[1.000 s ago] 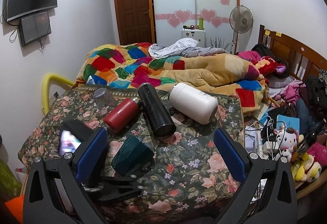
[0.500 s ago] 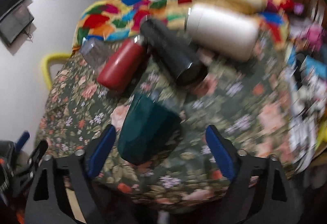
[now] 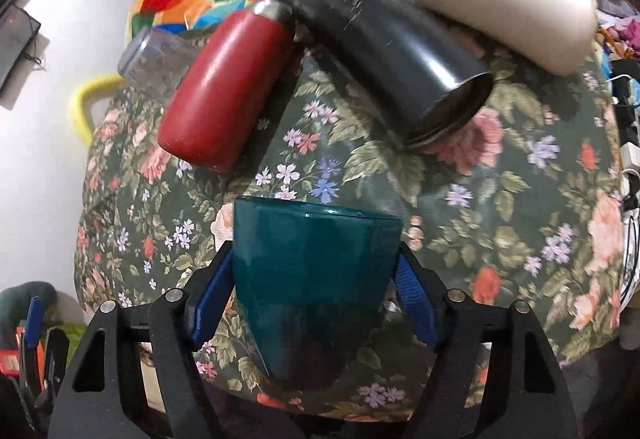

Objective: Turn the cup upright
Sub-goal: 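Grasp the teal mug with the right tool while the left tool releases it, then set the teal mug upright on the bed and open the right tool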

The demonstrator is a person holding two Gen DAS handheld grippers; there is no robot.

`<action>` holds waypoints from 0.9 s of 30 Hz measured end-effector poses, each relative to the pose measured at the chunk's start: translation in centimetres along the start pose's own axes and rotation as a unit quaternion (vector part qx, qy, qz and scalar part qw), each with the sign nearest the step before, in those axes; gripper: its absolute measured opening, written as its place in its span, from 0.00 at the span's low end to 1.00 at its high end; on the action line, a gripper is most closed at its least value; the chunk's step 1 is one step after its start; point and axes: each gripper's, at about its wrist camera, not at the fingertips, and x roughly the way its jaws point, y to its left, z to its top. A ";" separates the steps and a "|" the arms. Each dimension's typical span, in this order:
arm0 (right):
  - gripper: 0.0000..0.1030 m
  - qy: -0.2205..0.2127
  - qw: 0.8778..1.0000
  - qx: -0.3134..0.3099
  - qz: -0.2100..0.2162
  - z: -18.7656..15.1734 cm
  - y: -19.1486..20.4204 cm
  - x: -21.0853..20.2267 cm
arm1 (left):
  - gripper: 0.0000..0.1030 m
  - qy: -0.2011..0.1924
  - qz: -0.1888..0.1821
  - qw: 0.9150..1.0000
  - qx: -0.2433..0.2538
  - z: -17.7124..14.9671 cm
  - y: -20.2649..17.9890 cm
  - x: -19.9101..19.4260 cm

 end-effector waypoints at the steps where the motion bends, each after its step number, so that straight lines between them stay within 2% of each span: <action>1: 0.70 0.002 1.000 -0.004 0.000 0.0 0.1 0.0 | 0.90 0.000 0.000 1.000 -0.001 0.0 0.0 0.0; 5: 0.70 -0.007 1.000 -0.014 0.003 -0.3 0.3 -0.9 | 0.90 0.002 -0.005 1.000 -0.006 0.3 -0.1 0.0; 8: 0.70 -0.038 0.999 -0.037 -0.004 -0.9 1.1 -2.4 | 0.90 0.001 -0.006 1.000 -0.006 0.6 -0.4 0.0; 12: 0.69 -0.085 0.992 -0.088 -0.036 -1.8 2.5 -4.3 | 0.90 -0.001 -0.007 1.000 -0.003 0.8 -1.0 -0.1; 15: 0.69 -0.103 0.986 -0.116 -0.063 -2.1 3.2 -4.3 | 0.90 -0.002 -0.010 1.000 -0.002 0.9 -1.6 -0.1; 19: 0.69 -0.091 0.986 -0.125 -0.063 -1.8 3.4 -3.3 | 0.90 0.001 -0.013 1.000 0.000 1.0 -2.1 0.0; 27: 0.70 -0.105 0.978 -0.159 -0.081 -2.1 4.5 -3.1 | 0.90 0.008 -0.015 1.000 -0.005 1.3 -2.5 0.5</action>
